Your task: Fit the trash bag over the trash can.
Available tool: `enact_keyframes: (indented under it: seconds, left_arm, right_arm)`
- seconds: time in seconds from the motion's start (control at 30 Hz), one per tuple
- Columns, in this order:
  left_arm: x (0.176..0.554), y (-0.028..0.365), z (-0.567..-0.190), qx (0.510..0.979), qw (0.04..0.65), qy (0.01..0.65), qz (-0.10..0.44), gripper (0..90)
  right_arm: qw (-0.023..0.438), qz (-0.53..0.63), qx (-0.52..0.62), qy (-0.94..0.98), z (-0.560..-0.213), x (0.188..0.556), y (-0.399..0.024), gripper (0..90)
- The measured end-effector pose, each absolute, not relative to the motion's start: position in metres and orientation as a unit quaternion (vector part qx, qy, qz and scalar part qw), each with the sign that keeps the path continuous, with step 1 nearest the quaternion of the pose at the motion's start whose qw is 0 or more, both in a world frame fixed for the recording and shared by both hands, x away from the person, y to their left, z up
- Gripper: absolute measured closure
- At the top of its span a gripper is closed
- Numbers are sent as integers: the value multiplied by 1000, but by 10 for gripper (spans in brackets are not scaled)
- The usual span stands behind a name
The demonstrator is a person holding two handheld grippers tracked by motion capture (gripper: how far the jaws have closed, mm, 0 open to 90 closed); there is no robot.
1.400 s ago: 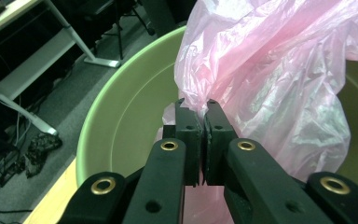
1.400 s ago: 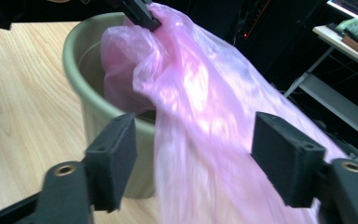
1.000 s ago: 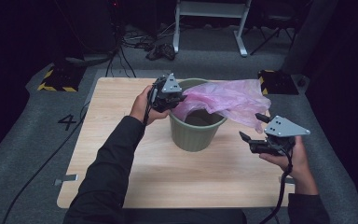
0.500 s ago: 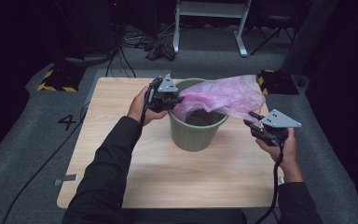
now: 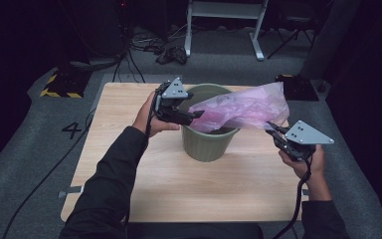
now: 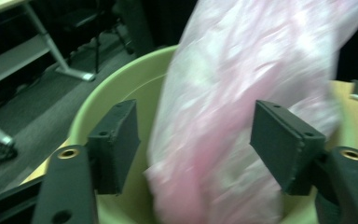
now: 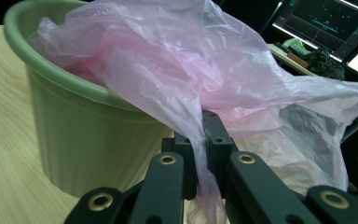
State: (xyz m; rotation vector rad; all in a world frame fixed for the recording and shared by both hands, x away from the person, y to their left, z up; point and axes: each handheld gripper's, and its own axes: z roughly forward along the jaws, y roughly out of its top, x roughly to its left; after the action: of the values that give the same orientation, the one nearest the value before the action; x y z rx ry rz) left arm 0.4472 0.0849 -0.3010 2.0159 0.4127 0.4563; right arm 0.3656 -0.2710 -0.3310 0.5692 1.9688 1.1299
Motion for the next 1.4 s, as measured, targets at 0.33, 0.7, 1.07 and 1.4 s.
enact_keyframes:
  seconds: [0.33,0.7,1.07,1.4]
  left_arm:
    - [426,40,-299,854,456,118,222,499]
    - [429,66,-303,839,473,118,240,896]
    - [429,111,-311,814,514,151,226,894]
    - [424,139,-314,801,520,174,240,891]
  right_arm:
    - [393,449,191,779,-319,357,-247,842]
    - [386,468,173,776,-314,344,-239,786]
    - [343,487,144,790,-326,336,-227,835]
    - [322,488,118,802,-338,315,-221,741]
